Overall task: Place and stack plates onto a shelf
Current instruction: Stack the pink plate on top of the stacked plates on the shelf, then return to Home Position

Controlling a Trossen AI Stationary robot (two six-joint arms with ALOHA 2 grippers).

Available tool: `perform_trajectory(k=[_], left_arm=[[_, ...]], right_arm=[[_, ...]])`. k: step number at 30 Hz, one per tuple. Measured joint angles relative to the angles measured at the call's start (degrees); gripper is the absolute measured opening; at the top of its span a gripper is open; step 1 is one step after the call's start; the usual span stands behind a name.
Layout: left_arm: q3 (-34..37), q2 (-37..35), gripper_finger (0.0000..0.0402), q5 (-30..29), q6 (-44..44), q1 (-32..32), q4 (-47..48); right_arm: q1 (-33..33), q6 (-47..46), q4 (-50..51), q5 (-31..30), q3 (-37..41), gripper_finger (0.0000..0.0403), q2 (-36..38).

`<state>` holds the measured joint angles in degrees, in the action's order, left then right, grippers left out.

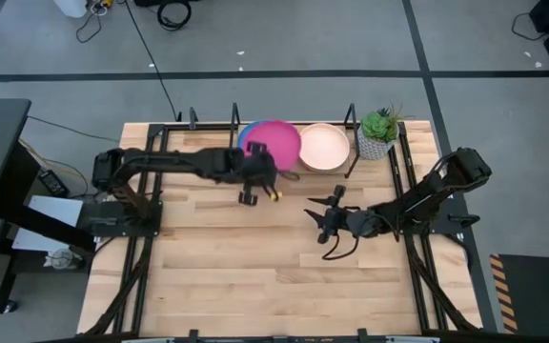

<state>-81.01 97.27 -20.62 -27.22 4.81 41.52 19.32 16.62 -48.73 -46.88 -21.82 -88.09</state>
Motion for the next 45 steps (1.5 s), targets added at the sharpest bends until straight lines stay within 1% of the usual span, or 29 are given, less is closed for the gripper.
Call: perform_trajectory(k=[3,7,15,18,21,26,29,32,34,35,36,38,39,40,42,45], left_arm=[[0.04,0.35,0.0015,0.33,0.05,3.33,0.46],[0.02,1.6,0.0015,3.39,0.15,6.3,0.03],[0.03,5.0,0.002,3.46,1.58,7.42,0.12],[0.02,5.09,0.0038,1.94,4.26,7.4,-0.76],[0.02,5.16,0.0071,-0.34,5.88,7.4,-1.25],[0.02,5.15,0.0125,-0.66,6.01,7.12,-1.19],[0.02,4.55,0.0142,-0.74,6.89,6.44,-0.88],[0.0,2.81,0.0144,-0.63,10.84,5.62,-0.69],[0.0,1.04,0.0143,1.4,13.68,5.27,0.15],[0.0,0.09,0.0142,4.01,14.86,5.19,0.58],[0.0,-0.92,0.0142,7.58,15.56,5.21,0.46],[0.02,-3.05,0.0142,15.91,16.96,5.28,-0.72],[-0.04,-3.89,0.0142,19.38,17.76,5.27,-2.22],[-0.09,-4.54,0.0142,21.63,18.11,5.12,-3.1],[-0.09,-5.08,0.0142,23.12,18.46,4.32,-3.29],[1.32,-5.2,0.0142,23.23,17.8,2.9,-4.33]], right_arm=[[0.54,0.0,0.0,-0.21,0.0,0.0169,0.0],[0.62,-0.21,0.0,-0.18,0.0,0.0169,0.0],[0.65,-2.14,0.97,-0.25,0.11,0.0169,0.0],[0.76,-2.6,1.07,-0.24,0.15,0.0169,0.0],[0.88,-2.79,1.12,-0.18,0.15,0.0169,0.0],[0.89,-2.95,1.2,-0.01,0.13,0.0169,0.0],[0.89,-2.96,1.21,0.01,0.13,0.0169,0.0],[0.89,-2.9,1.2,0.01,0.13,0.0169,0.0],[0.89,-2.94,1.23,0.02,0.13,0.0169,0.0],[0.89,-3.17,1.24,0.23,0.13,0.0169,0.0],[0.87,-3.78,1.5,1.14,0.13,0.0169,0.0],[0.85,-5.02,1.72,4.85,0.54,0.0169,0.0],[0.67,-5.34,1.59,5.93,0.78,0.0168,0.0],[0.49,-5.6,1.15,6.18,0.93,0.0166,-0.02],[0.03,-6.15,0.77,5.9,0.99,0.0162,0.0],[0.0,-6.29,0.94,5.77,1.57,0.0153,0.85]])
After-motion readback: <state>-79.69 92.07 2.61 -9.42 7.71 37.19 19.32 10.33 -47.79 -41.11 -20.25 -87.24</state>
